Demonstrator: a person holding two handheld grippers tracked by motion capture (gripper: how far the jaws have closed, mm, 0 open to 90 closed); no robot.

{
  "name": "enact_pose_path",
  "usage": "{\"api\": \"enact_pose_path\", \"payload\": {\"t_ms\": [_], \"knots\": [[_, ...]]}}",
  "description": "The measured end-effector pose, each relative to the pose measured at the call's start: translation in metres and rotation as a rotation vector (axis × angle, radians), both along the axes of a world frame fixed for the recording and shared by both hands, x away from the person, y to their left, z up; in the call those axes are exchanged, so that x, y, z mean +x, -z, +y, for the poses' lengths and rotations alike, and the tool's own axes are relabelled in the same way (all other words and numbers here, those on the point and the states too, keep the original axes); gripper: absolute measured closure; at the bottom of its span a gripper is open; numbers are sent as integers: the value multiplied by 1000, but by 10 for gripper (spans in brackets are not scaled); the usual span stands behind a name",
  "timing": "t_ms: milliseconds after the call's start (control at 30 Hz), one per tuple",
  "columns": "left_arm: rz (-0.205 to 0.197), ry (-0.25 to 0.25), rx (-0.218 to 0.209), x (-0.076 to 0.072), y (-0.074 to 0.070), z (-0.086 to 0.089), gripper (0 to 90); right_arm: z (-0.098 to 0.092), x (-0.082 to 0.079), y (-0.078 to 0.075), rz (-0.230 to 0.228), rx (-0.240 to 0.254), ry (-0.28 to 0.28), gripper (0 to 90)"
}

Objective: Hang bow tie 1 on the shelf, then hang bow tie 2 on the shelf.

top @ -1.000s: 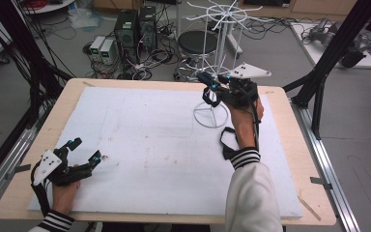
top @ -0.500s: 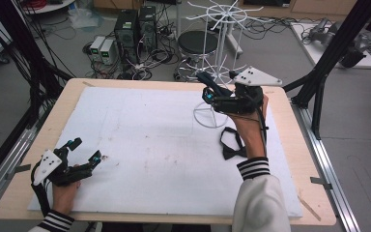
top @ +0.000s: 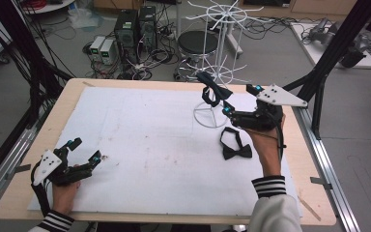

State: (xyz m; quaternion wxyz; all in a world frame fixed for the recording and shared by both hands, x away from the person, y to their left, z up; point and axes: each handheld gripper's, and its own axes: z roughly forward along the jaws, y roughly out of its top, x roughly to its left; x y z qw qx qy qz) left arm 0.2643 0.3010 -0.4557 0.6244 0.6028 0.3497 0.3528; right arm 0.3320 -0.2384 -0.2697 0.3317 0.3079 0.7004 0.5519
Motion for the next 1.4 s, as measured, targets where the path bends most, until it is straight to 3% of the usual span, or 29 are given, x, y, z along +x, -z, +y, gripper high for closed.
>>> {"api": "enact_pose_path", "payload": {"t_ms": [400, 933, 1400], "knots": [[7, -1, -3, 1, 0, 0, 142, -24, -23, 32, 32, 36, 6, 110], [8, 0, 4, 1, 0, 0, 142, -47, -37, 66, 79, 71, 38, 110], [1, 1, -2, 0, 0, 0, 142, -49, -35, 90, 142, 35, 44, 110]]}}
